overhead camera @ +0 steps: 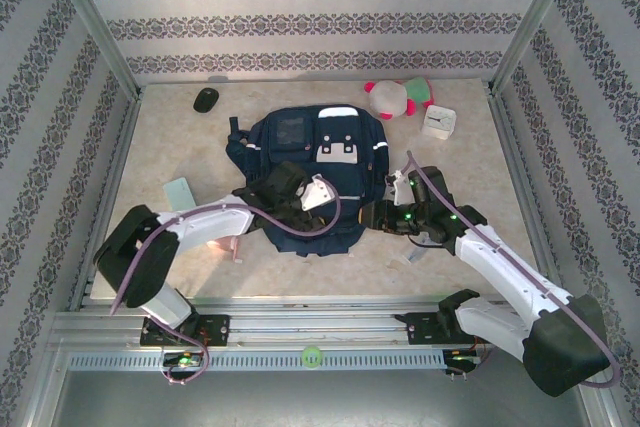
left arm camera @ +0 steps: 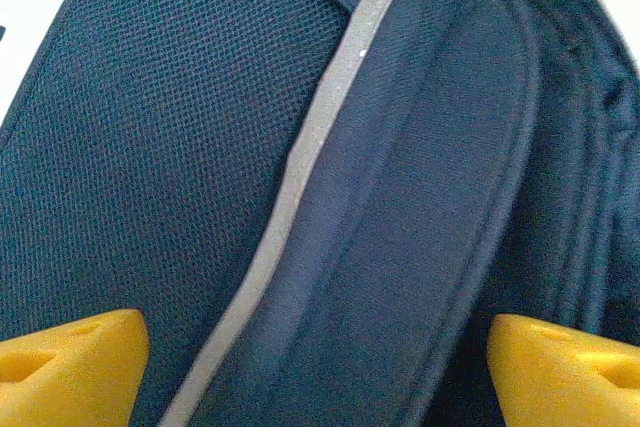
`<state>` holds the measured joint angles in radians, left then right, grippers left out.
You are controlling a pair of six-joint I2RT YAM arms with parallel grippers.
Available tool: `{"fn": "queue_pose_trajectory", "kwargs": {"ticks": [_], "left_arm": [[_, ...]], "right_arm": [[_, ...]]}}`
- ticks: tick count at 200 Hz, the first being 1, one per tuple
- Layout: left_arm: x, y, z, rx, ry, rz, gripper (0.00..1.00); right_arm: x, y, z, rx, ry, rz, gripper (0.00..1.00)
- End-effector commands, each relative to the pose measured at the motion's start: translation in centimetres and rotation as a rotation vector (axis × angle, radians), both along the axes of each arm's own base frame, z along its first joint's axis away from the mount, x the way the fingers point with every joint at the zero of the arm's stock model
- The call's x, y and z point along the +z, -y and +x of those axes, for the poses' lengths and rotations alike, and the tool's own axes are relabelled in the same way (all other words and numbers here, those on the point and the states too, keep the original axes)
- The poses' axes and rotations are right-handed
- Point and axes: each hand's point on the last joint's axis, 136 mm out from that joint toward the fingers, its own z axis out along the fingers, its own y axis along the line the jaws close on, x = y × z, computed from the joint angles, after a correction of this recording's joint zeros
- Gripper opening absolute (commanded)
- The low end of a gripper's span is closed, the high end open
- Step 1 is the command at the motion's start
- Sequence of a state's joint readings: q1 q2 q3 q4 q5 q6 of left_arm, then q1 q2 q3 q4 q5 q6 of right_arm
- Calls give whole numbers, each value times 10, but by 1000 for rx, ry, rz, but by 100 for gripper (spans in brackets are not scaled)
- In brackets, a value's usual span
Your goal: Pack books, pencil case, and school supplies into a backpack
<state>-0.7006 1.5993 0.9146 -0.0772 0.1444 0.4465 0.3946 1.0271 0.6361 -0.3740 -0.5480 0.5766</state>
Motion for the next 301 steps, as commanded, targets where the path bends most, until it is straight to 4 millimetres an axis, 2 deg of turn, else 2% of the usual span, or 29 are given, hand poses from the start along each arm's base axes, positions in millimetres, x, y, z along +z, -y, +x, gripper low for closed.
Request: {"fn": "queue_pose_trajectory", "kwargs": {"ticks": [1,6,12,20,23,29,35,52,67,87,109,147,187,231,267,301], "left_arm": [[5,7,18,-15,89,40,83],[4,7,19,-15,85,37,76],[7,10,18,-19,79,24,62],[18,15,16,-19,71,-16,26],[25,16,16,-12,72,-36,16],[39,17,16,9,80,-78,6],[56,16,16,30,97,-120,0],[101,12,15,75,154,-216,0],[131,5,15,97,184,-258,0],[159,-3,19,126,192,-280,0],[176,-7,24,151,198,-309,0],[183,-2,27,155,178,-349,0],[185,0,27,152,166,-374,0],[191,-2,29,164,165,-410,0],[198,-3,32,172,162,-456,0],[204,-2,33,170,162,-488,0]], "right_arm": [[-1,0,-2,12,17,5,47],[-1,1,-2,12,22,1,48],[-2,2,-2,10,25,-4,48],[-2,3,-2,5,29,-9,47],[-2,3,-2,6,28,-10,47],[0,4,-2,5,29,-13,47],[2,4,-3,4,26,-14,47],[9,2,-4,21,37,-2,47],[13,-1,-3,39,58,5,47],[21,-6,-3,69,101,10,47],[34,-18,-6,121,168,21,48],[48,-39,-11,183,241,70,52],[43,-39,-6,196,310,45,54],[47,-52,-8,291,385,62,52],[37,-60,-14,334,365,50,51],[25,-63,-10,355,386,-13,51]]}}
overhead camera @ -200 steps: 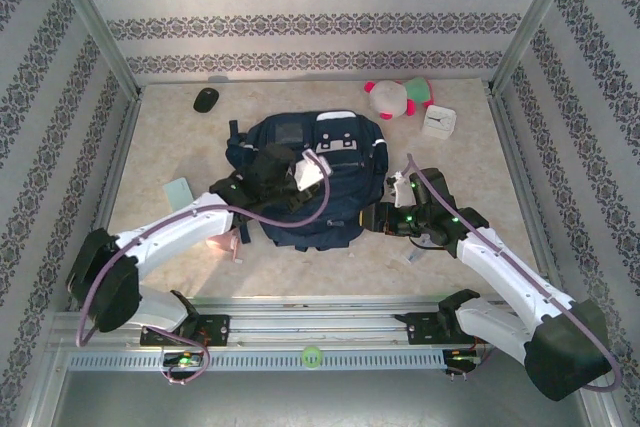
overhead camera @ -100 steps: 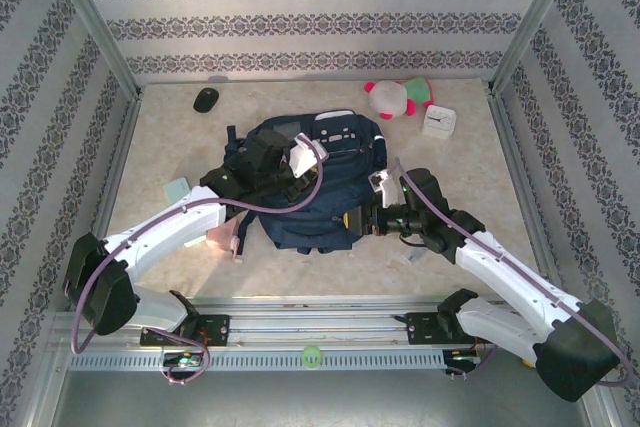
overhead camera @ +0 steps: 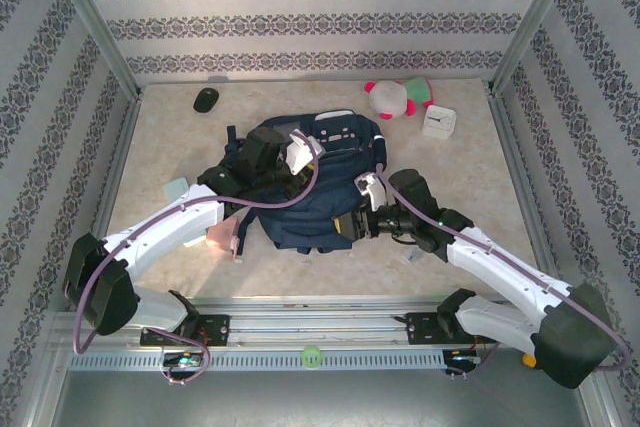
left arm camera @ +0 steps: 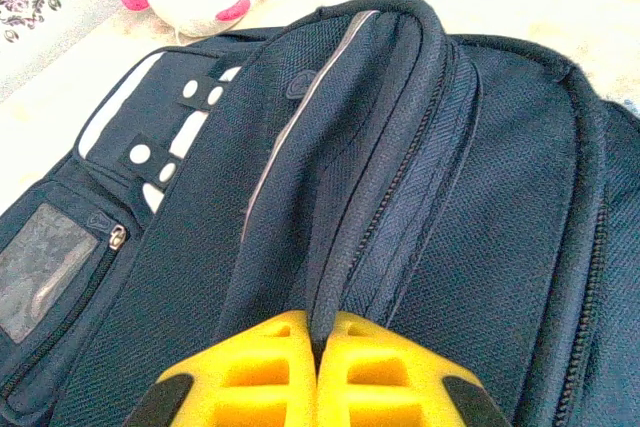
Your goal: Pack books, pencil case, and school supplies into a backpack
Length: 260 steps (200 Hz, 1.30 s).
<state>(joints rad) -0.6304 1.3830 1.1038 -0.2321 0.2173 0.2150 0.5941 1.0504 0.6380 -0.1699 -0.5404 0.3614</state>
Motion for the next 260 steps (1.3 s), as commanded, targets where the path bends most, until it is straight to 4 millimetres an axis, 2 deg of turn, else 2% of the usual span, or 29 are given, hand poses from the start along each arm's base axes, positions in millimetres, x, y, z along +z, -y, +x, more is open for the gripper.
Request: {"fn": "queue_pose_trajectory", "kwargs": {"ticks": [1,24,77,102,123,141,147,158,189,207,228,260], "left_arm": [[64,6,16,21,135,-166,0],[64,5,17,24,133,-173,0],[60,1,16,33,134,-166,0],[59,-1,17,40,131,-166,0],[57,-2,17,42,127,-165,0],[57,-1,17,39,126,-173,0],[57,-1,17,40,124,-175,0],[57,0,17,38,120,-183,0],[52,6,11,10,71,-224,0],[42,7,5,-10,46,-212,0],[38,3,2,-12,56,-210,0],[39,9,-3,-46,49,-248,0]], "right_arm": [[-1,-5,4,30,65,-25,51],[-8,-5,7,21,59,-52,48],[-22,15,13,-62,51,-179,23],[-18,12,11,-46,50,-157,11],[-11,2,6,-7,35,-104,8],[-9,-2,5,7,29,-87,15],[-9,-1,6,4,33,-92,21],[-8,1,8,-6,58,-99,38],[4,2,14,-3,171,-64,52],[21,2,19,-31,149,55,58],[43,9,30,-110,45,218,62],[52,14,45,-256,-108,344,67]]}}
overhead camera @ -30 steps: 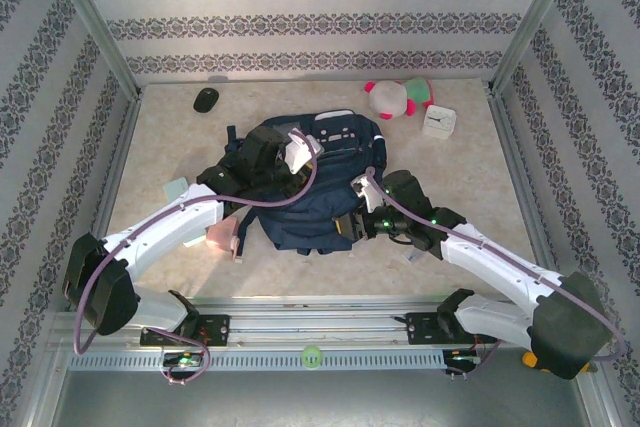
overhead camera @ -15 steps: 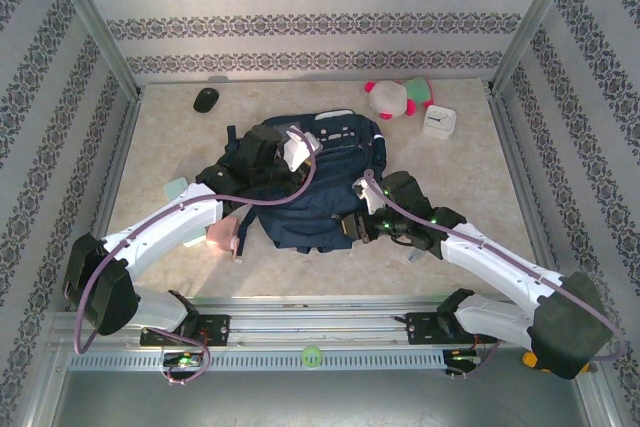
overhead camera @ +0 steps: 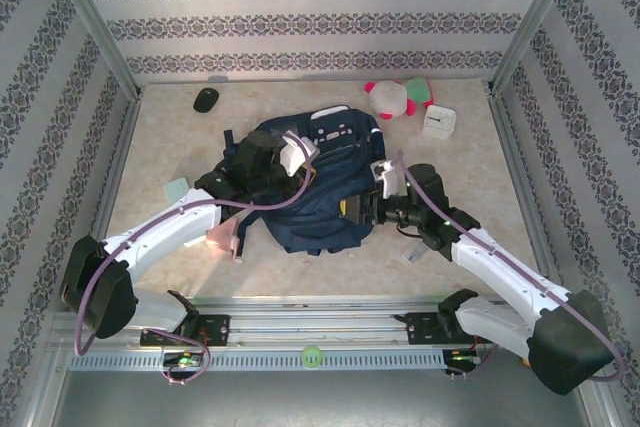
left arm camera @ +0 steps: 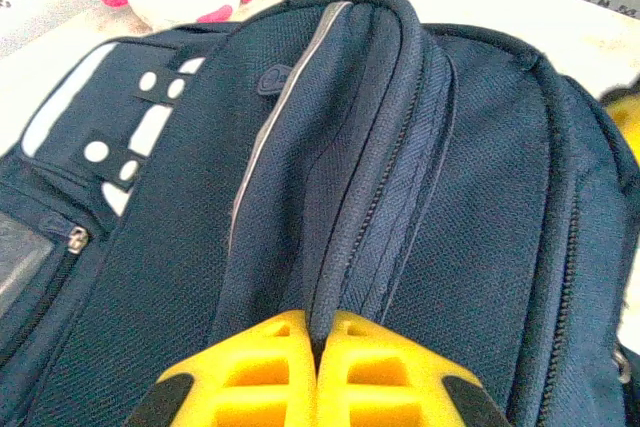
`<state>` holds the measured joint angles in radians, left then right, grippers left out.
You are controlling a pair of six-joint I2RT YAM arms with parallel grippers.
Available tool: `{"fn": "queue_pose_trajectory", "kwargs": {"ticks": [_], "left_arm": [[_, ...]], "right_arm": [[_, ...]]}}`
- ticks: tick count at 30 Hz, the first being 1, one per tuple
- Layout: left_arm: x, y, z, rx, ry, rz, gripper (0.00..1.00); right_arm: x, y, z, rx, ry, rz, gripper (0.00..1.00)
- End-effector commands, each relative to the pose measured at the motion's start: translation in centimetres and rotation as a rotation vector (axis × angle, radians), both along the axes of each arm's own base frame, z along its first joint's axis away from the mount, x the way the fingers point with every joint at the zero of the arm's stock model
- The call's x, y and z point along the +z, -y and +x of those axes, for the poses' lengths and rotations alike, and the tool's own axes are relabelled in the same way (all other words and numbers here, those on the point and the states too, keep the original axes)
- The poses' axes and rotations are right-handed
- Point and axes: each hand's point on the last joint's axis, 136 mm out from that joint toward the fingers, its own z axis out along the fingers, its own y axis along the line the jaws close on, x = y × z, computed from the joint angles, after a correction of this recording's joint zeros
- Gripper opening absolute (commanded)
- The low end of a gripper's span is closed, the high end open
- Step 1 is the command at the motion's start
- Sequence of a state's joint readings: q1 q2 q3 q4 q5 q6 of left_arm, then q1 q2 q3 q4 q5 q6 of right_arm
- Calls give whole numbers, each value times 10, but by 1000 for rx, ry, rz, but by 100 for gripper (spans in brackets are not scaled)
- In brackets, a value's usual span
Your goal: Pack books, pencil case, and school supplies into a backpack
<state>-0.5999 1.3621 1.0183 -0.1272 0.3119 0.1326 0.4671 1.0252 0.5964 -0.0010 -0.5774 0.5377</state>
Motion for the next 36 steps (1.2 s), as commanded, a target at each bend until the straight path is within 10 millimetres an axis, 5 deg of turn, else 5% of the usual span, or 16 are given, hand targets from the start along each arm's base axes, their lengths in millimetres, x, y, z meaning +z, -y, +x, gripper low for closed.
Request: {"fn": "queue_pose_trajectory", "kwargs": {"ticks": [1,6,10,14,20,22,27,30,36], "left_arm": [[46,8,1,-35,98,-139,0],[42,16,-4,-81,75,-172,0],[33,18,-8,-98,35,-162,7],[34,19,-24,-157,7,-161,35],[24,13,-62,-237,-34,-78,69],[-1,9,-77,-211,-25,66,85],[-36,19,-74,-201,-55,179,89],[-52,23,-67,-192,-73,214,85],[-51,16,-54,-99,-6,171,12]], "right_arm": [[30,-6,10,-77,-78,200,67],[34,0,29,-232,-126,311,61],[40,-1,37,-280,-140,326,25],[52,-4,41,-289,-124,343,0],[70,-7,42,-296,-81,364,0],[77,-13,43,-285,-68,369,0],[85,-19,42,-269,-55,372,0],[89,-19,42,-267,-45,373,0],[81,-11,37,-274,-42,312,0]]}}
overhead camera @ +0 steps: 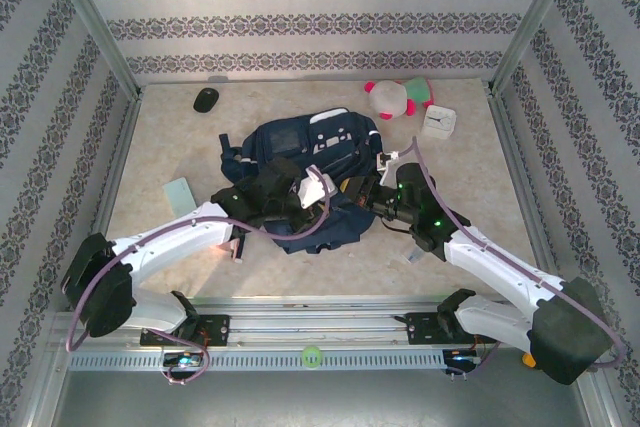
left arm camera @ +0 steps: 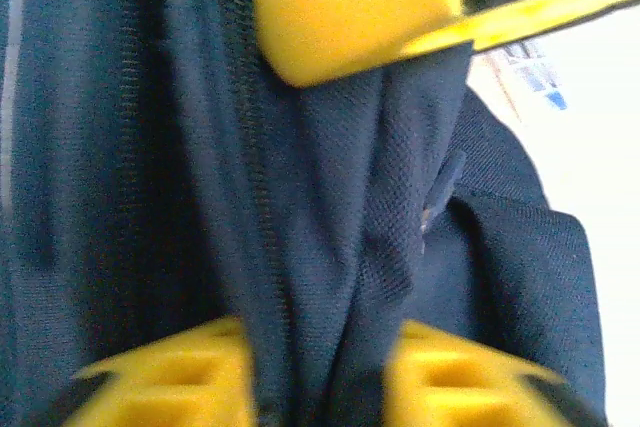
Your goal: Pack books, pencil case, and school supplies into a backpack
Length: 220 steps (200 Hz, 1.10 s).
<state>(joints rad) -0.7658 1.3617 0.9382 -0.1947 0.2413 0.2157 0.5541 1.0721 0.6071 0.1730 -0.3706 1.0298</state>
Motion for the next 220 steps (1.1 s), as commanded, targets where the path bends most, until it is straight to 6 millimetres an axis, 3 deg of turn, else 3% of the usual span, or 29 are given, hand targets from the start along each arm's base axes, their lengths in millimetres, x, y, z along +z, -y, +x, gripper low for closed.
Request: {"fn": "queue_pose_trajectory", "kwargs": {"ticks": [1,14,39,55,88,115,161,220], "left_arm": [[1,-11,2,57,40,-14,3],[5,-14,-2,48,33,-48,0],[8,-12,-11,12,-23,-135,0],[12,-6,-17,-24,-48,-205,0],[8,7,-29,-81,-160,-307,0],[6,18,-37,-110,-277,-376,0],[2,27,-45,-124,-389,-462,0],[9,33,-50,-187,-425,-504,0]], "right_arm": [[58,6,8,-22,187,38,2],[47,14,4,-23,168,-14,9],[32,26,-13,25,130,-96,39],[26,33,-32,69,115,-132,47],[14,44,-70,181,171,-293,48],[5,35,-92,315,250,-400,45],[-16,5,-94,461,159,-350,44],[-41,4,-79,472,175,-433,53]]}}
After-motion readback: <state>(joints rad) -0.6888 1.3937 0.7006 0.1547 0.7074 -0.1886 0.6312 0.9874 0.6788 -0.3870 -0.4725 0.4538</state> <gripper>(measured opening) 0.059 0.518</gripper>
